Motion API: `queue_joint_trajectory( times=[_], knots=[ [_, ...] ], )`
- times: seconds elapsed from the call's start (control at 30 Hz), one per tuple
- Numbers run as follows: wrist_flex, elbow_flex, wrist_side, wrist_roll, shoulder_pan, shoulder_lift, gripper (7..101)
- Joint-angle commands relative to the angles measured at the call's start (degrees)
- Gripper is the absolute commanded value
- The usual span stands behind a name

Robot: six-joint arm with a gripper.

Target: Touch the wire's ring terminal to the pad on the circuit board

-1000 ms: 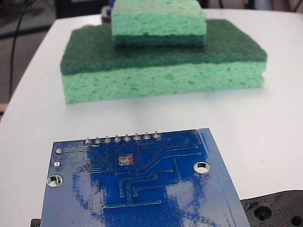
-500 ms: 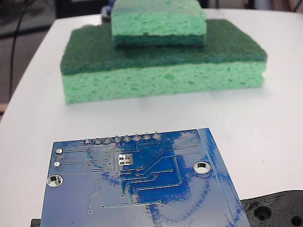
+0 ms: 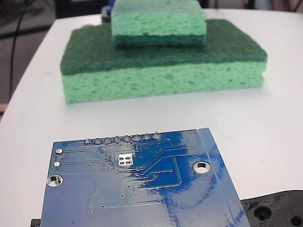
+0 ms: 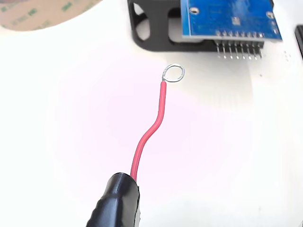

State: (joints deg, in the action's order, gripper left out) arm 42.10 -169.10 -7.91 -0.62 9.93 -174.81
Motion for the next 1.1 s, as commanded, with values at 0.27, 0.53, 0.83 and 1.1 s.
queue_joint_trajectory(
  times=[0.27, 0.53, 0.83, 1.1],
  knots=[
    [-0.5, -0.1, -6.2, -0.2, 4.1, -0.2, 100.3],
    [1.8, 0.5, 0.3, -1.5, -2.1, -0.2, 100.3],
    [2.4, -2.1, 11.0, -3.3, -9.8, -0.2, 100.3],
    [2.2, -2.5, 11.0, -3.6, -9.4, -0.2, 100.3]
  ],
)
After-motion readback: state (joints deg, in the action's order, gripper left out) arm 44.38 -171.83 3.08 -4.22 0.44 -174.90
